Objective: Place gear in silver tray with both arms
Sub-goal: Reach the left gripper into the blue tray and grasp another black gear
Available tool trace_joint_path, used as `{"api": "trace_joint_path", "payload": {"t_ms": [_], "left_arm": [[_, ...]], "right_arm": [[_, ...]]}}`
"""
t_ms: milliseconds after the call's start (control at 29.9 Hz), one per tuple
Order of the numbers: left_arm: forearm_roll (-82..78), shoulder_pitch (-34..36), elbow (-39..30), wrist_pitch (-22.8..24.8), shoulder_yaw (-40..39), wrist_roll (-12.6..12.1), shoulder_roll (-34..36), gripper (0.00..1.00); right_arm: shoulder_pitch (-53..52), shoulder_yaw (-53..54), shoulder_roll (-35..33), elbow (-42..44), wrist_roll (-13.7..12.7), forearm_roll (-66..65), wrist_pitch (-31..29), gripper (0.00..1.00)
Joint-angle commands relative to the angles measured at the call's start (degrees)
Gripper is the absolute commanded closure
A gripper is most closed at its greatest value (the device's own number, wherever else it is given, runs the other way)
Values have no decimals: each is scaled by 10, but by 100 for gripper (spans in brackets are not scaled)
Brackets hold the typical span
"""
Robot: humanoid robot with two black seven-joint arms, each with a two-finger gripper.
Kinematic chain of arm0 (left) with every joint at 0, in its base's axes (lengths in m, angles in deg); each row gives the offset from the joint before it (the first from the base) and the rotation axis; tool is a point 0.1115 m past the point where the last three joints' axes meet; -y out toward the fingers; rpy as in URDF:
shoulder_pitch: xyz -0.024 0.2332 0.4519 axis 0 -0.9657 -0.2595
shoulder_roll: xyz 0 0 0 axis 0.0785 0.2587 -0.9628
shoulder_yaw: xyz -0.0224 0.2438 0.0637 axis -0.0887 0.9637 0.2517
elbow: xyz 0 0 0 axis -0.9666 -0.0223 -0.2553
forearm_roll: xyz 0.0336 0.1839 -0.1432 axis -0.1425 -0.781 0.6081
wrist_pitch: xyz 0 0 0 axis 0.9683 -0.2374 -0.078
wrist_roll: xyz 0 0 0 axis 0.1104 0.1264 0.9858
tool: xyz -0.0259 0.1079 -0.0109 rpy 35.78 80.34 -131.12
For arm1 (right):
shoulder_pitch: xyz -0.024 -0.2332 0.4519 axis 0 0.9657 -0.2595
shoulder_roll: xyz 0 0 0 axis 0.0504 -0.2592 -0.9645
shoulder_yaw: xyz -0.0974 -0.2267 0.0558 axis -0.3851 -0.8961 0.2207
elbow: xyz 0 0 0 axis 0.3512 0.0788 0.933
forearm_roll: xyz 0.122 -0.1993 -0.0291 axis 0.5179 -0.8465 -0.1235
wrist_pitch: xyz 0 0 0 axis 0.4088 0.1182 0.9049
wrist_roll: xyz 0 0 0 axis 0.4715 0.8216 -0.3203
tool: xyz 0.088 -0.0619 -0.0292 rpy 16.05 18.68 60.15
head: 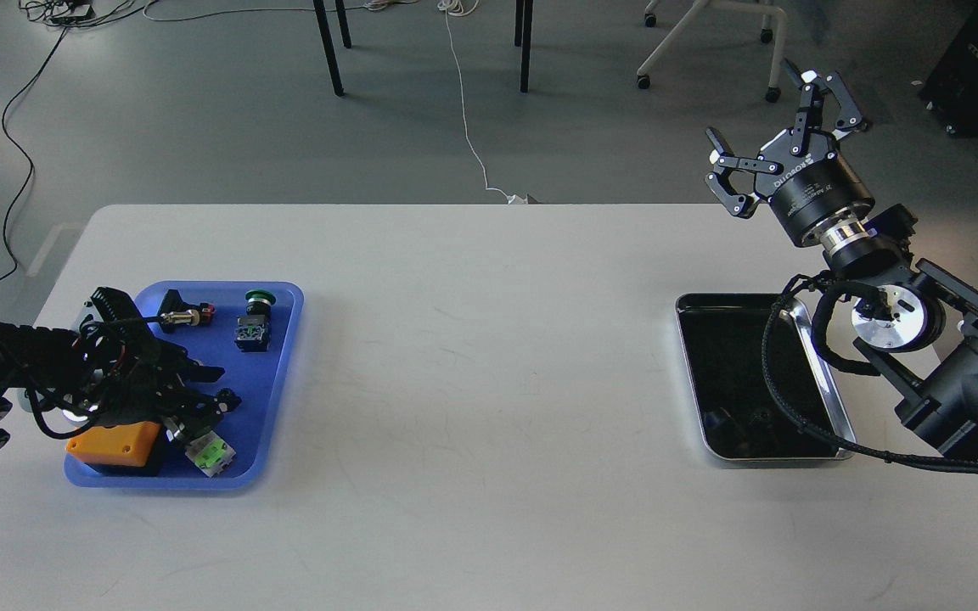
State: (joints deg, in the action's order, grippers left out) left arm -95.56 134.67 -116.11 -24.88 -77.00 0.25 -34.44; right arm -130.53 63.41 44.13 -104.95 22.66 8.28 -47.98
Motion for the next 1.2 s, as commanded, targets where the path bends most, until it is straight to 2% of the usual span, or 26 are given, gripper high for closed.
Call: {"api": "trace_joint_path", "payload": {"t_ms": [0,602,903,1070,1170], "left_arm": [[0,0,0,0,0,1,0,54],[0,1,21,1,7,6,-27,65],[0,4,21,3,7,8,-24,64],[0,7,22,4,7,9,-20,55],[-1,7,21,5,8,12,-14,55]], "right_arm": [[0,0,-1,1,-1,-1,-1,1],[5,-2,-1,0,-1,-5,-2,1],[6,-2,-1,0,-1,-5,-1,1],[6,-2,-1,0,-1,-5,-2,1],[6,-3,-1,-1,-1,-5,-2,1]]}}
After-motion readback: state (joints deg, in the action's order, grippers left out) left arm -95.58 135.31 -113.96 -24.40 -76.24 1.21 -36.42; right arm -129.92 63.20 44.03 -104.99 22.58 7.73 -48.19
